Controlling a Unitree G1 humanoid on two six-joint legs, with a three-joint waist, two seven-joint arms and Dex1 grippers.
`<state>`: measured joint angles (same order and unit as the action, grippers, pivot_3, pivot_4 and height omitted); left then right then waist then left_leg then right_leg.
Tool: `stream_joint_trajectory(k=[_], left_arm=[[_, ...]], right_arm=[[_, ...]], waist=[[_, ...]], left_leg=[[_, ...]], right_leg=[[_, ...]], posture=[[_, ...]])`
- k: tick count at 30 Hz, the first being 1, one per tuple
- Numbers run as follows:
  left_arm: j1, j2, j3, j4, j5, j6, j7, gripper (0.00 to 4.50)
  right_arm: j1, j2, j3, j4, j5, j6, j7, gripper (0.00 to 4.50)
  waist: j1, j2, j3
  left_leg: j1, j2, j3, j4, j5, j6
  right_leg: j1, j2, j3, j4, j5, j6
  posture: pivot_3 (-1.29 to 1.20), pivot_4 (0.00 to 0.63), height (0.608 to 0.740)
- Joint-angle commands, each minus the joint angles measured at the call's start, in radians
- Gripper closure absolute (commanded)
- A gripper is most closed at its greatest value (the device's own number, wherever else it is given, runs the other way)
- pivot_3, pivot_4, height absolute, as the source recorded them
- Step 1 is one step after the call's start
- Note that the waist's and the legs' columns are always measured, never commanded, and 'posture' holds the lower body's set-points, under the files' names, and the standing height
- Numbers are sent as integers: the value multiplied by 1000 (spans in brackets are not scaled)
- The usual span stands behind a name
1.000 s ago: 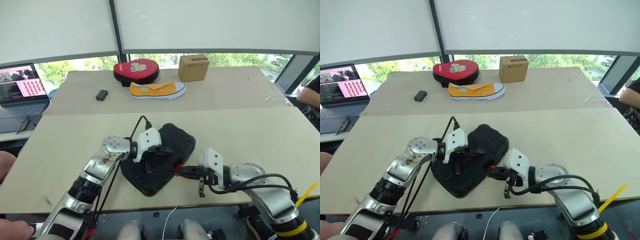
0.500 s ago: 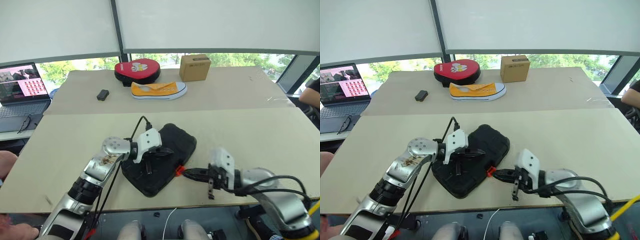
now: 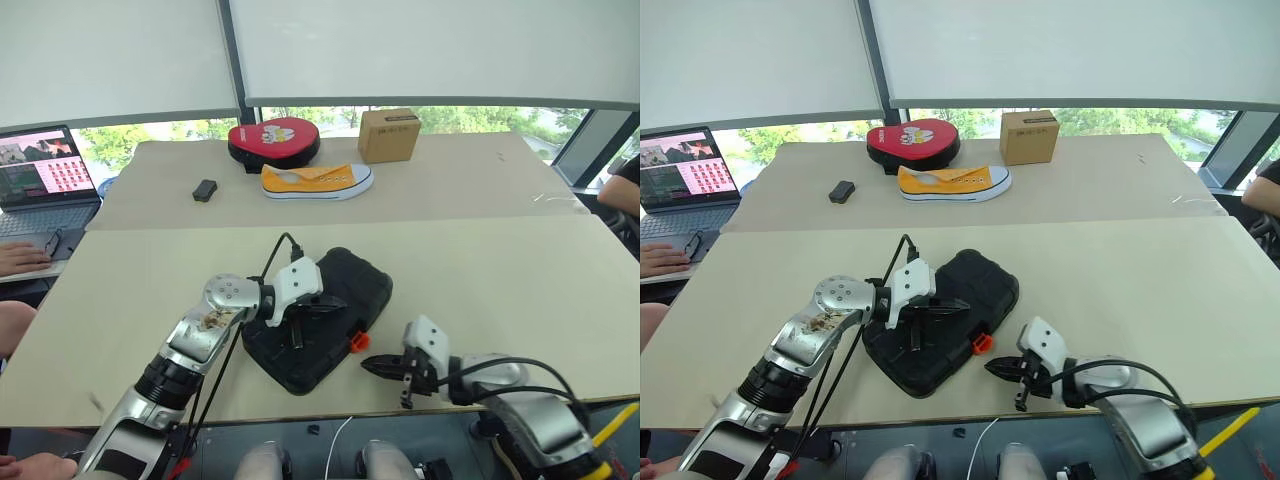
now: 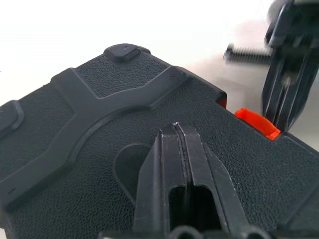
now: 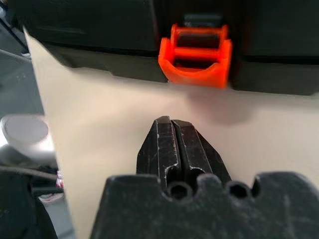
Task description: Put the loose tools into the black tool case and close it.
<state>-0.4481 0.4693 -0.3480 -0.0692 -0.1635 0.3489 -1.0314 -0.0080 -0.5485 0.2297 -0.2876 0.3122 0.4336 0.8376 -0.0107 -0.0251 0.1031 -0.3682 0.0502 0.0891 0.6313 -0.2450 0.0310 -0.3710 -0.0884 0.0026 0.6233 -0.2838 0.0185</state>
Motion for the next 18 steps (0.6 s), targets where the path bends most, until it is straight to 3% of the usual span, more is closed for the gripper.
stream_joint_trajectory(k=[1,9,18], left_arm=[[81,38,-96,136,68,105,-13,4500],[90,43,-97,131,68,104,-13,4500],[85,33,-104,141,70,99,-13,4500]], right_arm=[[-17,48,-19,16,-1,-93,-10,4473],[23,95,-72,-31,22,-217,3,4473],[14,83,-89,-79,45,-181,14,4473]], waist=[[0,0,0],[-3,-2,1],[-2,-2,2]], left_leg=[[0,0,0,0,0,0],[-1,1,-1,-1,0,0],[0,1,0,-1,0,0]], right_leg=[[-1,0,0,0,0,0],[-1,-4,2,0,0,-1],[-2,-4,8,0,-1,-4]], posture=[[0,150,740],[0,150,740],[0,150,740]])
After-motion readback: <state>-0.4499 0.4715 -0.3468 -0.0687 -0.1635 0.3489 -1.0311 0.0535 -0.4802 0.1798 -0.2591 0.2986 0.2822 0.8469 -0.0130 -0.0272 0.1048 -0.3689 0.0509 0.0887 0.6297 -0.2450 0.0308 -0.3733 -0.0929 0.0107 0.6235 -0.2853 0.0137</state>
